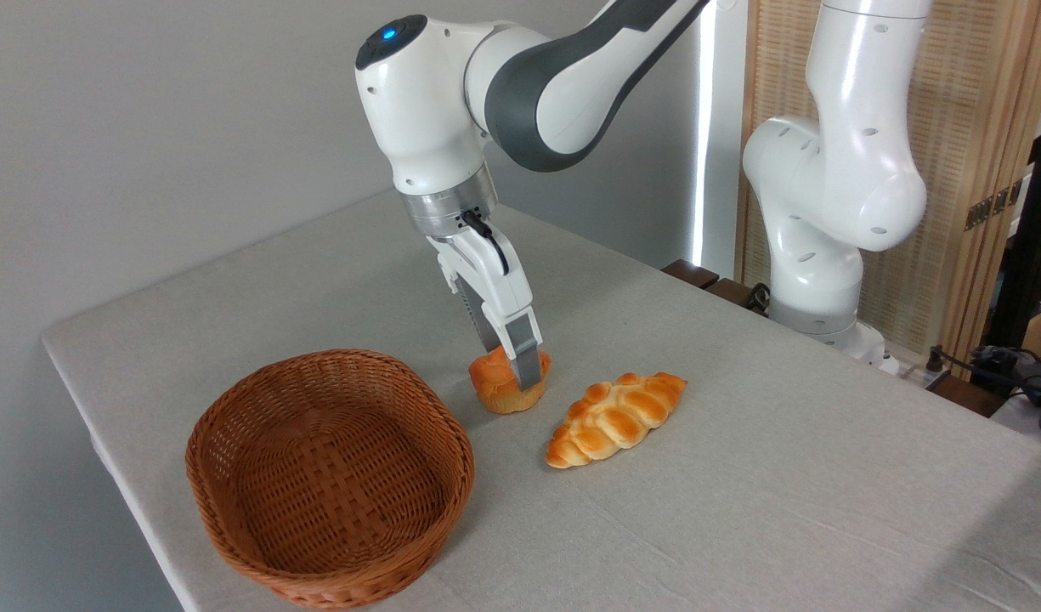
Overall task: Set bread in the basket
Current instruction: 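Close the gripper fingers around the small round bun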
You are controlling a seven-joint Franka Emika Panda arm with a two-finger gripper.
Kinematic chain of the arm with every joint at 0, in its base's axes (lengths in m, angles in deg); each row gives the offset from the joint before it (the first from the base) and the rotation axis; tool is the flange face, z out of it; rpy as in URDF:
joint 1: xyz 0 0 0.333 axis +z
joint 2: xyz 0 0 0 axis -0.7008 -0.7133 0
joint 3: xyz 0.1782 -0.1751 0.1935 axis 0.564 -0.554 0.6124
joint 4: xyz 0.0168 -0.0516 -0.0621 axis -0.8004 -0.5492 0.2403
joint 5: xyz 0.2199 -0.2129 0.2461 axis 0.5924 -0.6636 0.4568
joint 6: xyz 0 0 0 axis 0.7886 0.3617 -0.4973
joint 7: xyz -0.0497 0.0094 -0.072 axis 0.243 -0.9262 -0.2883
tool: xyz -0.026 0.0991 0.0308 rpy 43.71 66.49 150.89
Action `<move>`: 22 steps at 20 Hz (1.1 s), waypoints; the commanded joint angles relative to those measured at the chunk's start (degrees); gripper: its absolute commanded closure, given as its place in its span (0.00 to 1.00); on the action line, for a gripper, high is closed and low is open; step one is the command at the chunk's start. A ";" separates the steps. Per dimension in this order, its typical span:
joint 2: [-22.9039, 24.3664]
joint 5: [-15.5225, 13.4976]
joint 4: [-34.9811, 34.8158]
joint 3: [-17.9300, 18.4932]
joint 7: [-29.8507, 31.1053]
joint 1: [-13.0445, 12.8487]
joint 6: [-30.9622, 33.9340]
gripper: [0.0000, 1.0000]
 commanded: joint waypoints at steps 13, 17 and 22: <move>-1.39 0.82 -0.70 0.52 -1.02 -0.43 -2.56 0.55; -1.39 0.82 -0.70 0.52 -1.02 -0.52 -2.56 0.55; -1.39 0.82 -0.70 0.52 -1.02 -0.52 -2.47 0.55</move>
